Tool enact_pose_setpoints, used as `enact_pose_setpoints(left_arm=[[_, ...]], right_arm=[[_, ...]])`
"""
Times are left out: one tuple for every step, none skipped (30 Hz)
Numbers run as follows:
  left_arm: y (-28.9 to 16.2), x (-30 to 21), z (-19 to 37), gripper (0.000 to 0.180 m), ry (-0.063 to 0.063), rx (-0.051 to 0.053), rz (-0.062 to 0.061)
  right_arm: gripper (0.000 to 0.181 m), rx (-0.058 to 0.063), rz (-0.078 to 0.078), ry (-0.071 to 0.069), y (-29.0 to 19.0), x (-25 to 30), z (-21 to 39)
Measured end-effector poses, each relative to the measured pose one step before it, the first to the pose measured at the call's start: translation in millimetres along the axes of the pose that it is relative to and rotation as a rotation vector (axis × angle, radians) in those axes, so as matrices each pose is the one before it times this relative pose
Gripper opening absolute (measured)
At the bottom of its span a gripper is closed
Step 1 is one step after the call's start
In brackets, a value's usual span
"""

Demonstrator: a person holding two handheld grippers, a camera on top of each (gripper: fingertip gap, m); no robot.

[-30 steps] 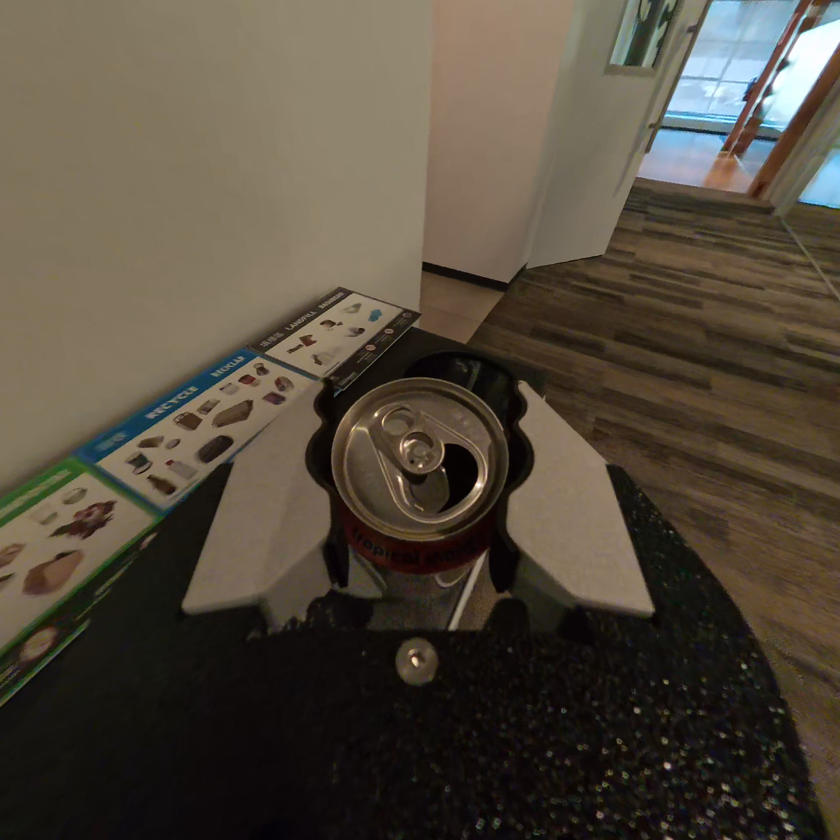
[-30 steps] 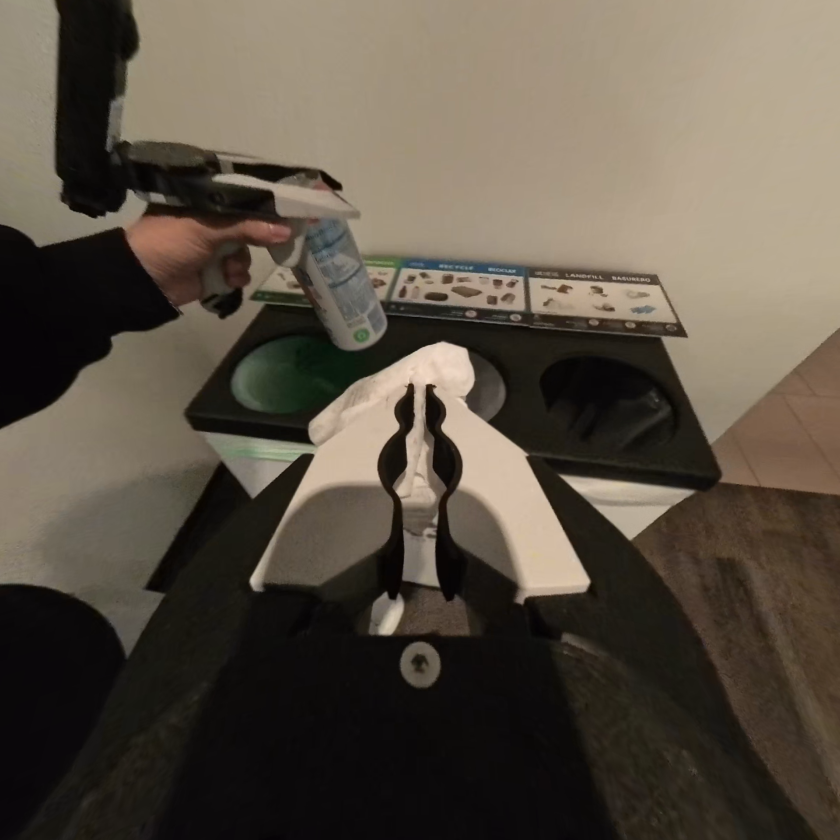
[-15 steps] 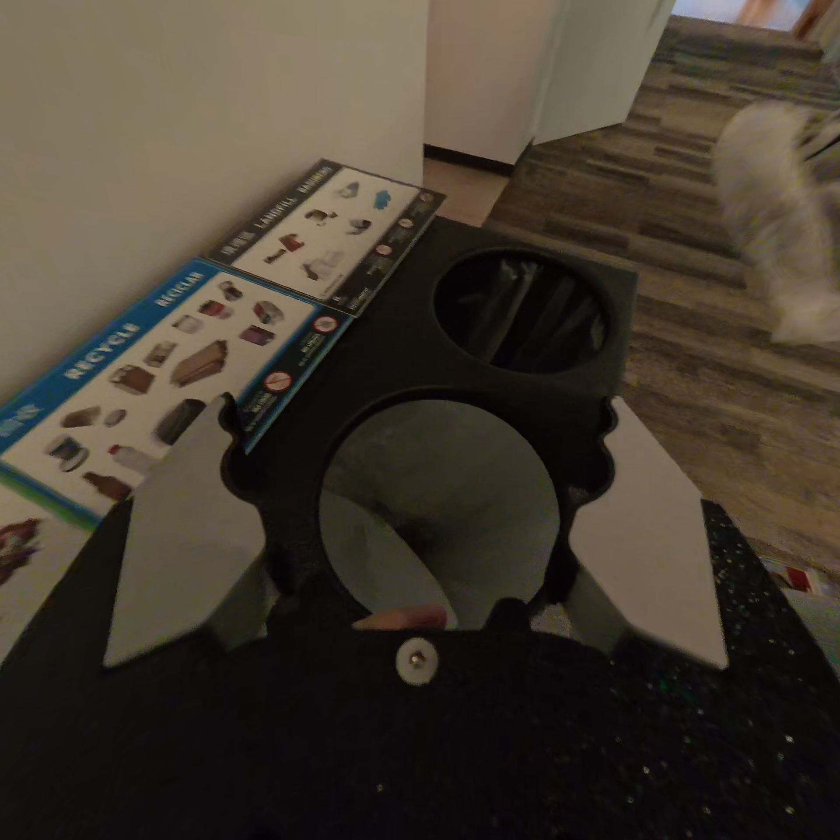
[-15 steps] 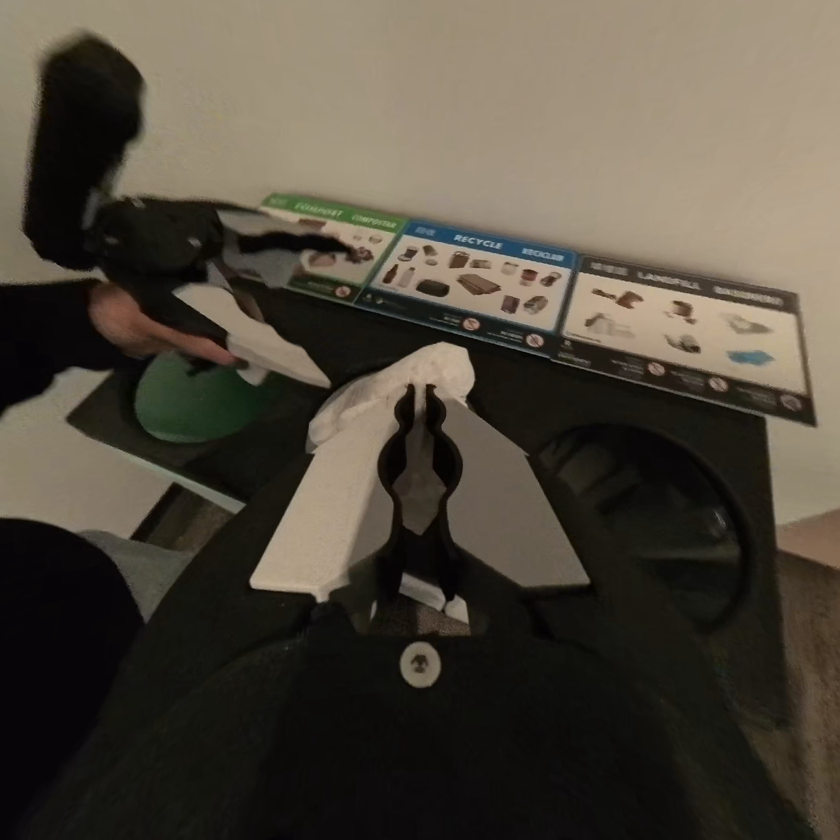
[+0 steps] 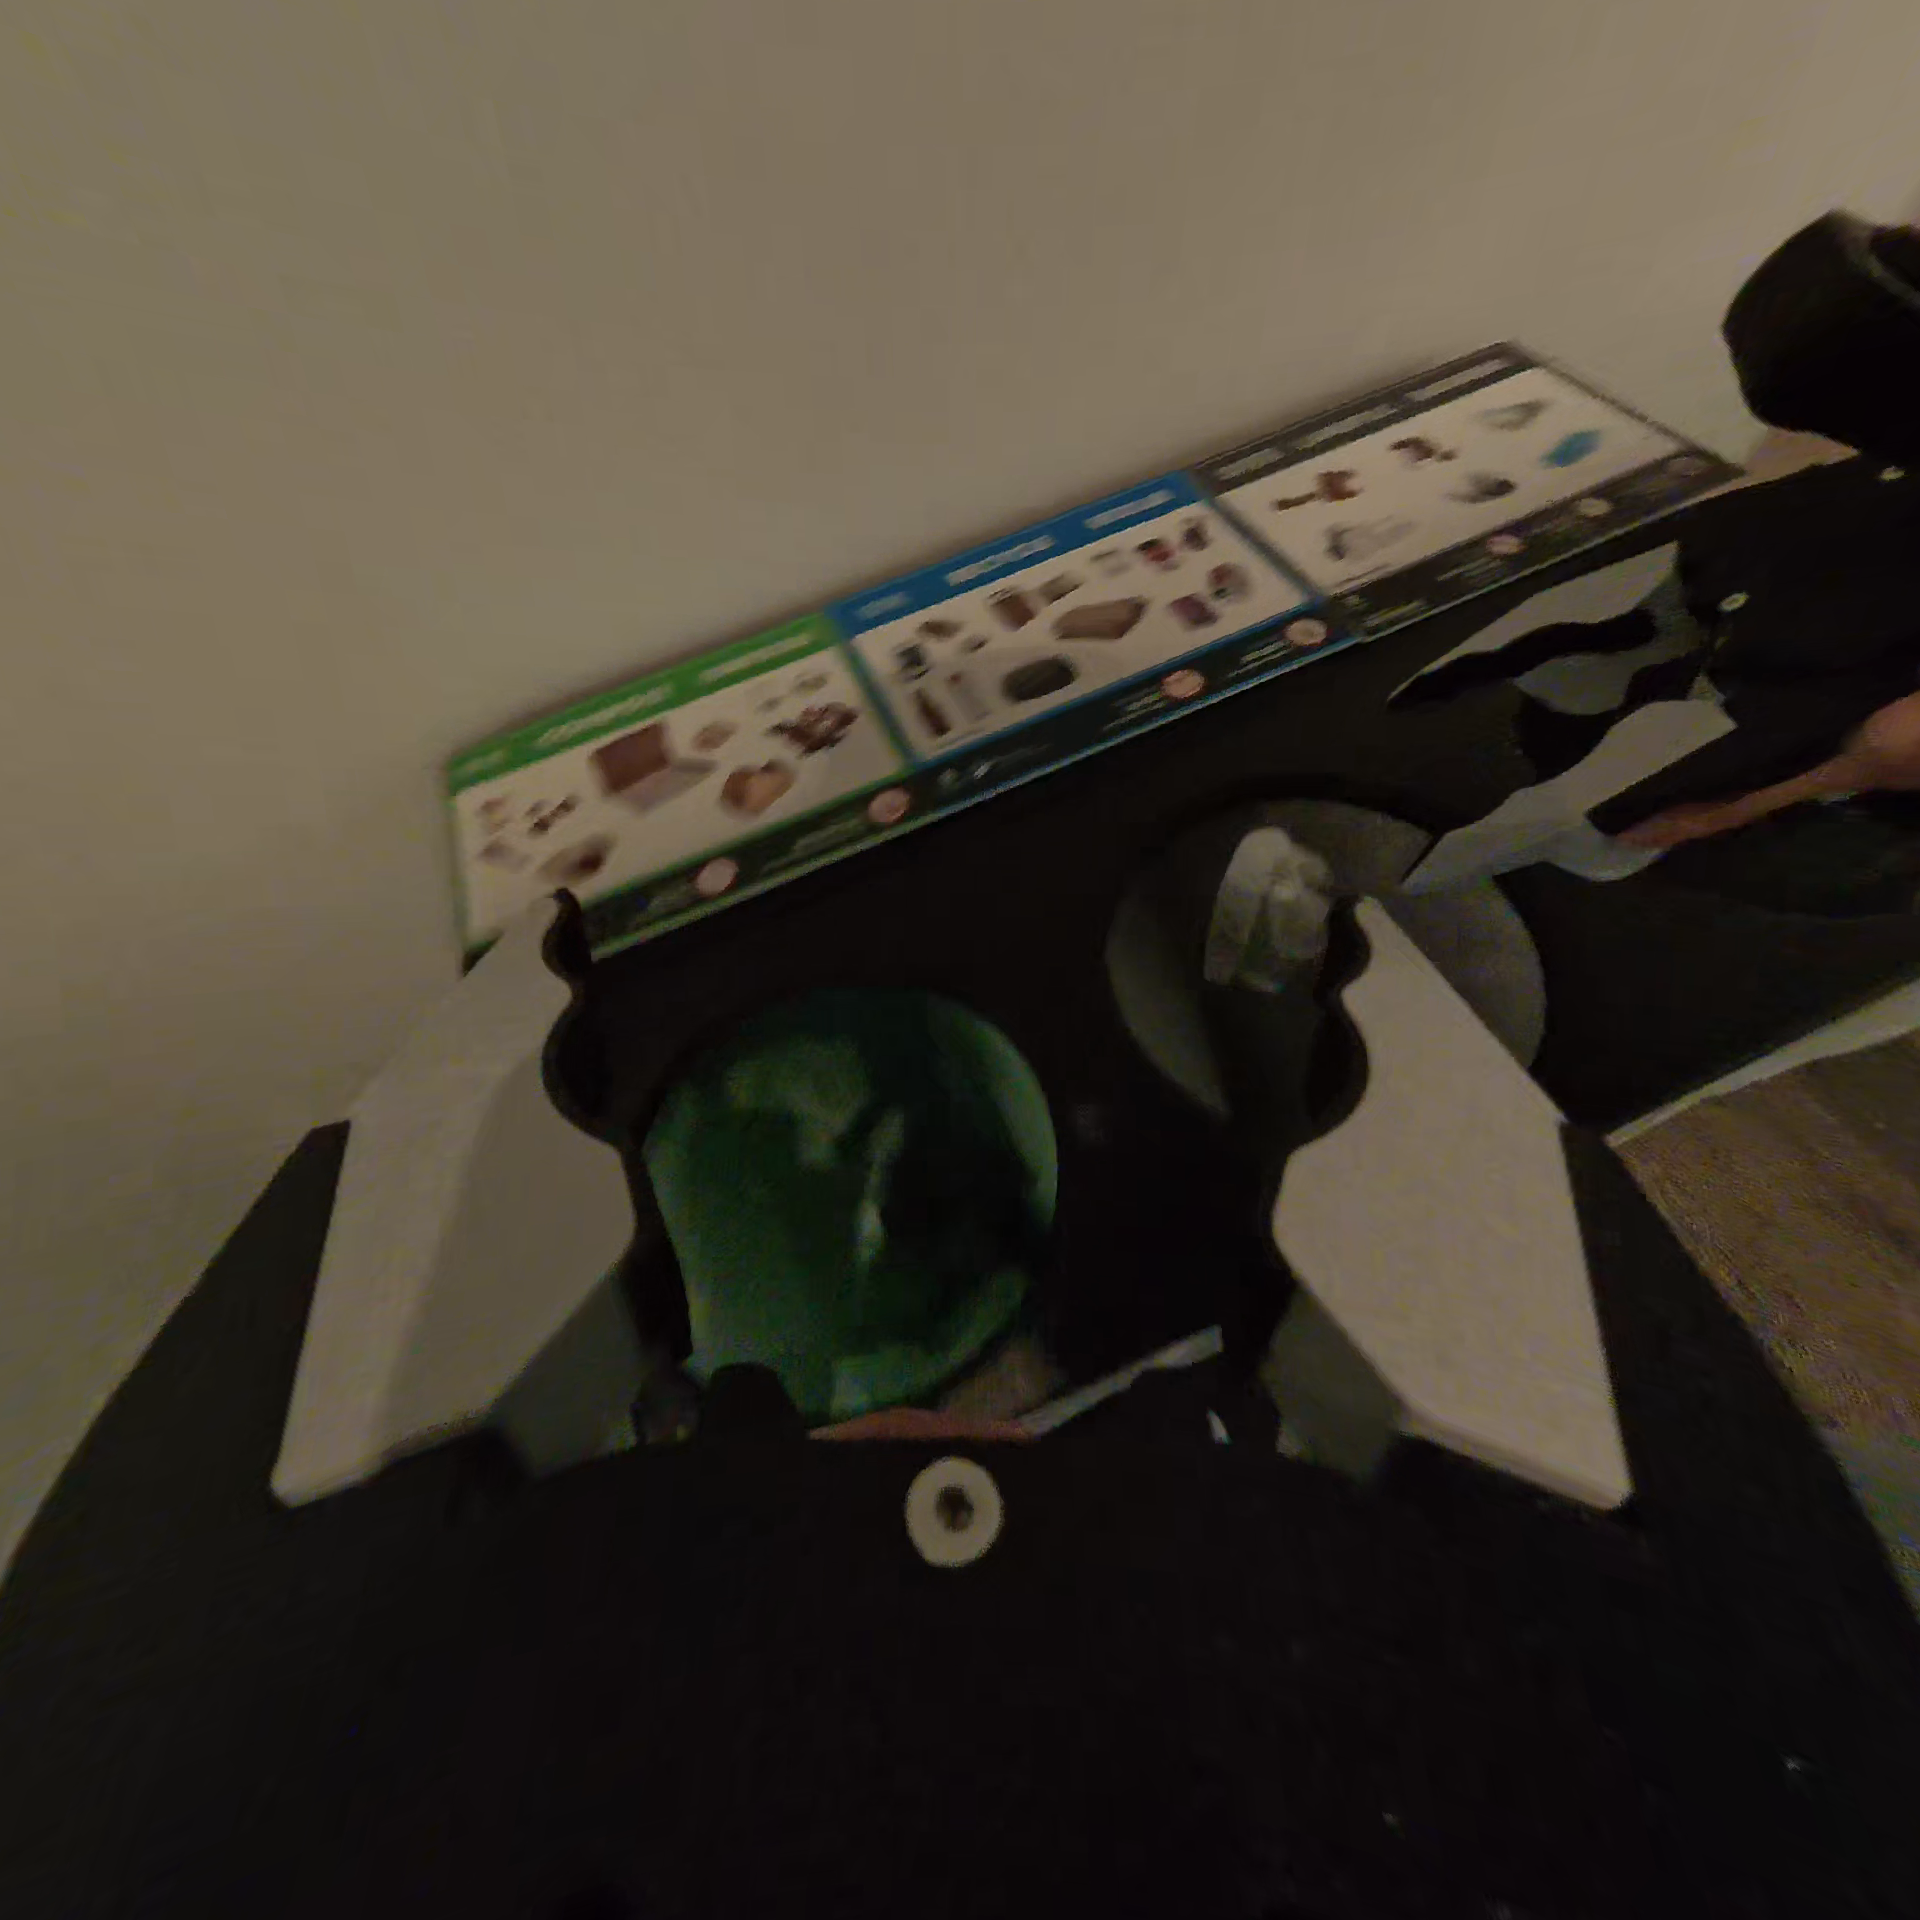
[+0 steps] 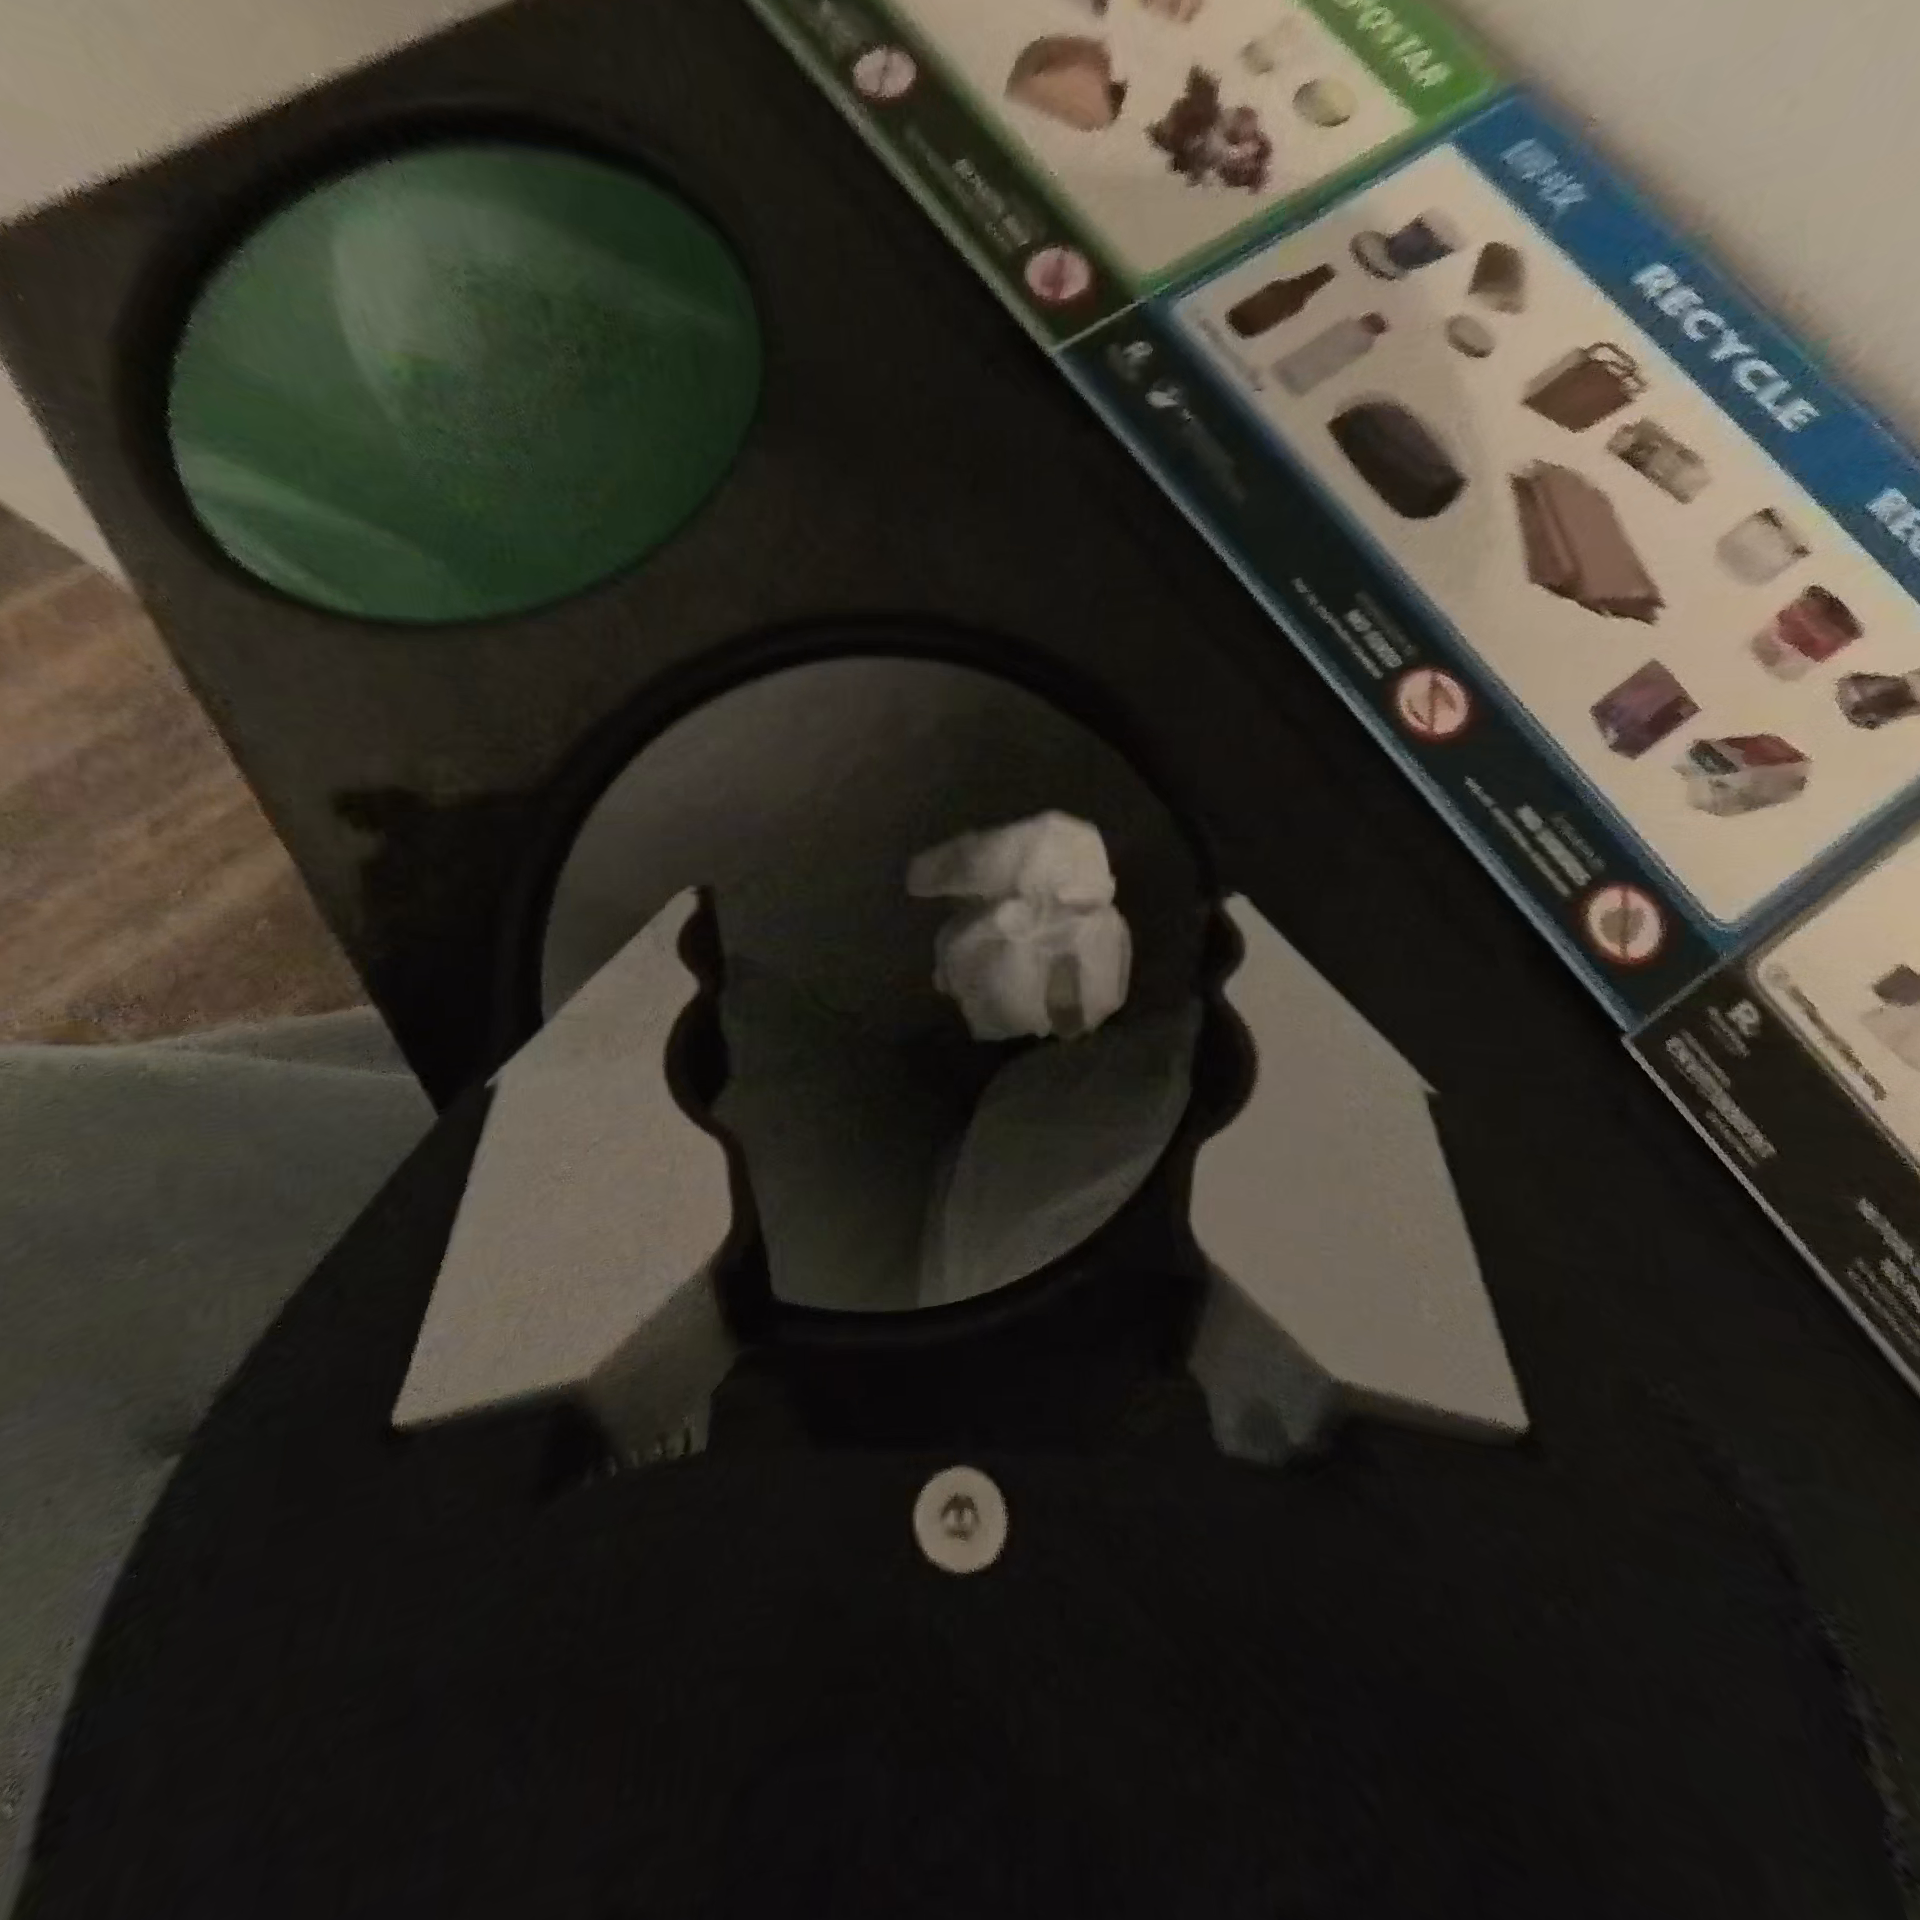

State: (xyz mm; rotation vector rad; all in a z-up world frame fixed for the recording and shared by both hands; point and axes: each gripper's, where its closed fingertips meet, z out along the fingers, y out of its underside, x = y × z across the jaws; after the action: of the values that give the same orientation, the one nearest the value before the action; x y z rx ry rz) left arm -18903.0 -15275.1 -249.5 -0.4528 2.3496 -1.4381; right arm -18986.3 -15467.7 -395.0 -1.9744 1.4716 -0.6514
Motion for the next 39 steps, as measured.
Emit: enact_pose_setpoints(left_arm=[[7.70,-1.70,-19.42,0.133,-0.0460,-0.0096,-0.0261],[8.13,-0.34,-19.97,0.133,-0.0346,-0.0088,-0.0281],[8.49,1.02,-18.72,0.133,-0.0263,-0.0088,-0.0261],[8.17,0.29,-19.05,0.133,-0.0268,-0.0101,-0.0193],[8.61,-0.57,-18.18,0.133,-0.0285,-0.0131,-0.0060],[8.22,-1.78,-18.14,0.133,-0.0302,-0.0146,0.0063],[7.92,-3.48,-17.65,0.133,-0.0354,-0.0117,0.0100],[7.38,-5.35,-17.66,0.133,-0.0371,-0.0067,0.0062],[7.13,-6.78,-17.76,0.133,-0.0364,-0.0002,-0.0022],[7.08,-8.22,-17.49,0.133,-0.0365,0.0059,-0.0123],[7.93,-10.13,-18.98,0.133,-0.0325,0.0083,-0.0223],[8.43,-11.21,-20.01,0.133,-0.0289,0.0100,-0.0319],[8.94,-13.59,-21.34,0.133,-0.0339,0.0163,-0.0371],[8.25,-16.14,-23.14,0.132,-0.0392,0.0244,-0.0374],[8.89,-18.42,-25.25,0.131,-0.0397,0.0250,-0.0358],[9.26,-20.81,-26.80,0.131,-0.0411,0.0178,-0.0339],[9.09,-22.89,-28.09,0.131,-0.0417,0.0115,-0.0268],[9.70,-25.50,-30.81,0.131,-0.0407,0.0087,-0.0140],[9.76,-27.80,-31.79,0.131,-0.0437,0.0059,-0.0043],[10.38,-30.75,-32.24,0.131,-0.0511,0.0037,-0.0025],[10.86,-33.84,-33.48,0.130,-0.0564,0.0017,-0.0067],[10.46,-35.70,-32.25,0.130,-0.0574,-0.0011,-0.0132],[8.84,-36.59,-30.33,0.128,-0.0567,-0.0003,-0.0166],[7.67,-37.84,-29.77,0.123,-0.0573,0.0022,-0.0173],[5.40,-37.98,-27.39,0.117,-0.0586,0.0028,-0.0205],[2.95,-37.80,-24.25,0.115,-0.0609,0.0054,-0.0288],[1.14,-36.64,-20.95,0.115,-0.0601,0.0065,-0.0361],[0.29,-35.60,-17.50,0.114,-0.0569,0.0041,-0.0342],[0.19,-33.06,-14.07,0.114,-0.0489,0.0047,-0.0239],[0.49,-31.07,-10.87,0.113,-0.0397,0.0079,-0.0119],[1.10,-29.64,-7.94,0.111,-0.0382,0.0066,-0.0052],[2.94,-29.26,-4.67,0.110,-0.0421,0.0027,-0.0029],[3.73,-28.04,-1.44,0.109,-0.0394,0.0019,-0.0040],[4.02,-25.91,1.65,0.109,-0.0322,0.0003,-0.0097],[5.34,-24.17,6.08,0.109,-0.0257,-0.0036,-0.0155],[4.64,-22.39,8.87,0.109,-0.0167,-0.0051,-0.0157],[3.35,-21.69,10.89,0.108,-0.0126,-0.0037,-0.0119],[2.86,-22.31,13.18,0.107,-0.0168,-0.0020,-0.0081],[2.15,-22.69,15.27,0.105,-0.0174,-0.0006,-0.0053]], right_arm=[[0.096,-0.0010,-0.0331,-0.0178,1.11,-4.70,2.67],[0.099,0.0029,-0.0306,-0.0173,-0.24,-4.51,-0.25],[0.101,0.0047,-0.0242,-0.0208,-1.31,-7.09,-0.22],[0.104,0.0015,-0.0198,-0.0218,-1.26,-6.90,-2.55],[0.106,0.0001,-0.0144,-0.0105,-2.47,-7.49,-2.24],[0.109,0.0056,-0.0105,0.0021,-3.63,-6.18,-4.06],[0.111,0.0181,-0.0099,-0.0012,-6.97,-8.51,-4.32],[0.114,0.0280,-0.0084,-0.0060,-11.30,-12.13,-3.34],[0.116,0.0322,-0.0042,-0.0047,-11.67,-13.30,-3.58],[0.115,0.0385,-0.0033,-0.0061,-14.58,-16.72,-1.64],[0.115,0.0410,-0.0078,-0.0176,-15.14,-20.02,-0.64],[0.114,0.0365,-0.0158,-0.0304,-15.72,-25.88,3.05],[0.114,0.0271,-0.0226,-0.0308,-14.55,-26.78,4.89],[0.115,0.0161,-0.0316,-0.0344,-14.14,-30.34,9.12],[0.117,0.0131,-0.0390,-0.0385,-14.75,-31.58,9.69],[0.118,0.0150,-0.0409,-0.0343,-16.48,-32.33,11.45],[0.121,0.0165,-0.0389,-0.0312,-18.39,-33.65,16.06],[0.124,0.0190,-0.0340,-0.0290,-19.62,-32.79,14.66],[0.125,0.0170,-0.0312,-0.0281,-20.65,-33.39,16.26],[0.126,0.0164,-0.0300,-0.0256,-21.57,-34.22,20.18],[0.127,0.0204,-0.0231,-0.0215,-23.50,-32.96,18.26],[0.128,0.0287,-0.0160,-0.0241,-24.83,-33.72,21.20],[0.128,0.0327,-0.0122,-0.0291,-25.28,-33.27,20.66],[0.128,0.0285,-0.0038,-0.0291,-24.40,-32.16,24.18],[0.127,0.0211,0.0039,-0.0324,-22.66,-30.88,23.54],[0.125,0.0116,0.0012,-0.0449,-21.41,-31.63,25.26],[0.124,0.0048,-0.0068,-0.0545,-19.83,-30.87,24.19],[0.123,0.0056,-0.0174,-0.0528,-19.00,-27.71,23.25],[0.121,0.0099,-0.0248,-0.0339,-19.59,-22.57,25.17],[0.118,0.0114,-0.0265,-0.0245,-17.77,-17.44,24.04],[0.116,0.0110,-0.0240,-0.0322,-16.63,-15.84,24.98],[0.115,0.0061,-0.0165,-0.0340,-14.16,-14.25,28.32],[0.115,-0.0014,-0.0113,-0.0241,-11.92,-9.14,26.75],[0.115,-0.0068,-0.0061,-0.0237,-9.95,-7.41,27.28],[0.115,-0.0036,-0.0047,-0.0245,-10.62,-6.18,27.57],[0.115,0.0005,-0.0064,-0.0187,-9.45,-4.05,28.38],[0.115,0.0027,-0.0076,-0.0117,-9.30,-1.42,28.17],[0.113,0.0072,-0.0094,-0.0148,-7.04,-1.72,33.91],[0.107,0.0102,-0.0106,-0.0251,-9.29,-1.53,30.83]])
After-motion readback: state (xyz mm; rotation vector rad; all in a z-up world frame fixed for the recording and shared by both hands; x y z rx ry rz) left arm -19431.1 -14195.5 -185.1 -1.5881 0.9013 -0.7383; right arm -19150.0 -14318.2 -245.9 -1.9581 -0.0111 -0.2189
